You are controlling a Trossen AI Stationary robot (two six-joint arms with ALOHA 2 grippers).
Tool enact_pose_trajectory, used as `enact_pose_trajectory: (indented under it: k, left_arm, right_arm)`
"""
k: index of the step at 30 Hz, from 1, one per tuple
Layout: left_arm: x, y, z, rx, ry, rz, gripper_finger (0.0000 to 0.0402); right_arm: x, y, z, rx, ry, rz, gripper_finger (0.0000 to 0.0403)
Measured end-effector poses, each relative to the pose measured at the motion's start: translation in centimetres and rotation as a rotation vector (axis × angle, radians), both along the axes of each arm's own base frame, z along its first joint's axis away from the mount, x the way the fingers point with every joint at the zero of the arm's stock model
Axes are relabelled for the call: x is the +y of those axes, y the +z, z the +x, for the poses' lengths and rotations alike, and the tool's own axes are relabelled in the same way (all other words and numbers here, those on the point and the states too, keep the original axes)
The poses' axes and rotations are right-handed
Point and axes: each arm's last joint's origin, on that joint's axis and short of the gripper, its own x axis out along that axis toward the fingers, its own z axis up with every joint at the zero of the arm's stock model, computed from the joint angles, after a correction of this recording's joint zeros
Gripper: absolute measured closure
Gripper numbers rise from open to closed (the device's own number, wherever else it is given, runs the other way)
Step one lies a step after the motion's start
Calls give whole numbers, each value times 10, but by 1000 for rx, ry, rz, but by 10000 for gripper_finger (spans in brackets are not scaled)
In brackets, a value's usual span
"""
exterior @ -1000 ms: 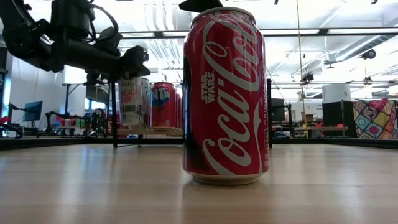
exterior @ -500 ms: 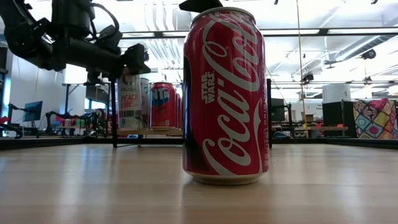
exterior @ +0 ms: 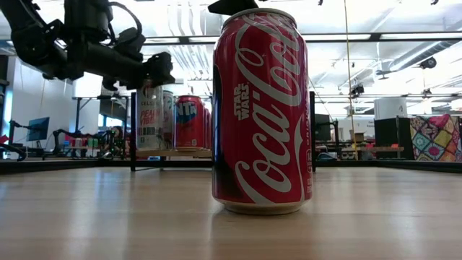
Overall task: Place canned beverage on shelf
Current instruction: Put the white soda can on the shelf aligned with the other white soda cans
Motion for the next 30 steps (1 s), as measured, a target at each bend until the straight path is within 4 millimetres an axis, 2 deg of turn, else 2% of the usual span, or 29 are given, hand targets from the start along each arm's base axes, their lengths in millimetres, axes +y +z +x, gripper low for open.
enact_pose_trajectory:
  k: [9, 30]
  left_arm:
    - [9, 0, -2, -7, 28, -3, 176]
    - [13, 1, -3, -22, -1, -5, 176]
  right_arm:
    - [2, -4, 0, 11, 5, 0, 60]
    - [2, -11, 0, 28, 4, 1, 60]
